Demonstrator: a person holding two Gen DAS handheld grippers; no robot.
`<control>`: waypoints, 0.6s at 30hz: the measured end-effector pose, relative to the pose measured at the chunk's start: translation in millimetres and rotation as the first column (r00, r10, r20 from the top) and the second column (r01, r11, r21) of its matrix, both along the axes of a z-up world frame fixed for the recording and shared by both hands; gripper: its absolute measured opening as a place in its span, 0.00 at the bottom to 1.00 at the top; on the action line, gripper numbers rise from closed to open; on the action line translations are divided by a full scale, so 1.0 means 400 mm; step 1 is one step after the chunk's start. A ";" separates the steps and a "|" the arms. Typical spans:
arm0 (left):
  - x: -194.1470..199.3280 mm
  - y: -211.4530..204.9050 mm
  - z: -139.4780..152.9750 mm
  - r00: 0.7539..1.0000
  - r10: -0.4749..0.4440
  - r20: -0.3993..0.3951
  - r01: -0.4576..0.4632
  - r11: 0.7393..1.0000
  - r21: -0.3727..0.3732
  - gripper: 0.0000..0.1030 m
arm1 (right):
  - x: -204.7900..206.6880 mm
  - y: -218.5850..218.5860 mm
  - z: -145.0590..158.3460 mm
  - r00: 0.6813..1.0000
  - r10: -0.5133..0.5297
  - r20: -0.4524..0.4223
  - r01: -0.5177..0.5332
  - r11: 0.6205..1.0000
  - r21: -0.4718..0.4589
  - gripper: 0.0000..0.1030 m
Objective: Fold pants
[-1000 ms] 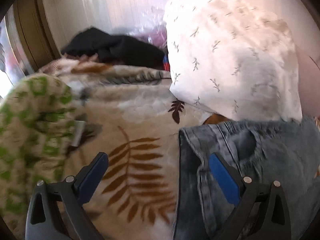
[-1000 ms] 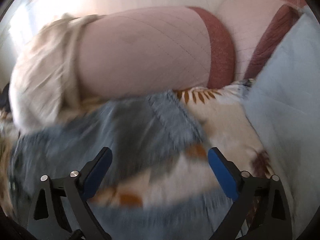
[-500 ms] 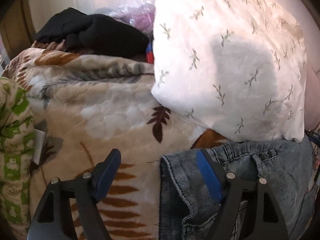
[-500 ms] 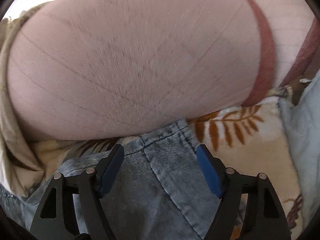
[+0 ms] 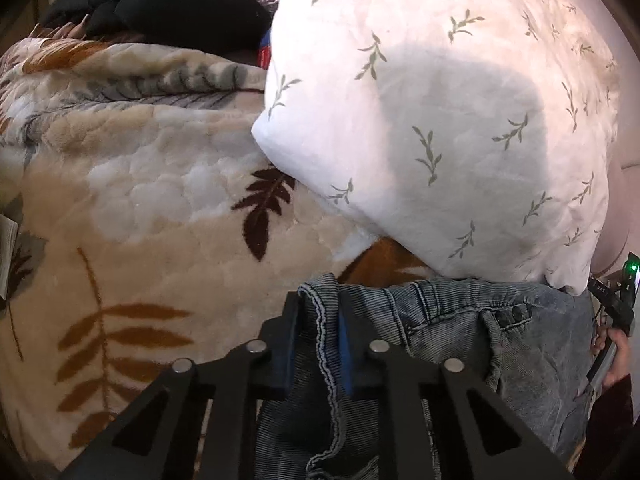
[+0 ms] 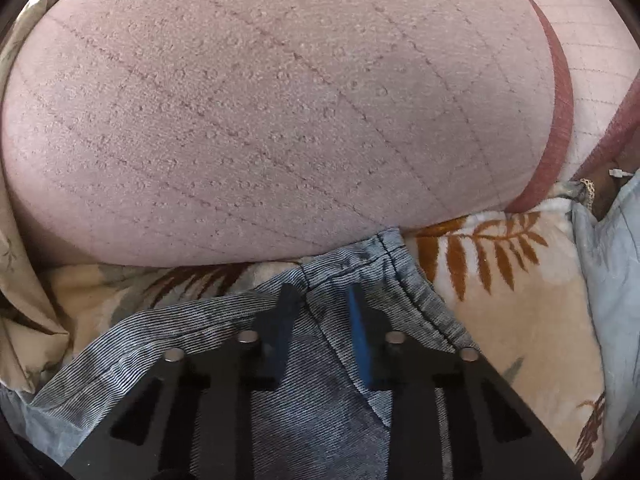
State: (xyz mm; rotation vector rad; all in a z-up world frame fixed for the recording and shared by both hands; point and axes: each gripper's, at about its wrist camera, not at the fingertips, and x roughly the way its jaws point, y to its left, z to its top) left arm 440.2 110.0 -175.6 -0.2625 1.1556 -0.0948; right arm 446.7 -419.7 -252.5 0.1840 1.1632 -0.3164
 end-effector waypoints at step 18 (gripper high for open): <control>-0.267 0.029 0.294 0.956 -0.048 0.289 0.090 0.987 -0.135 0.16 | -0.293 -0.112 0.303 0.976 -0.018 0.217 -0.013 0.990 0.140 0.08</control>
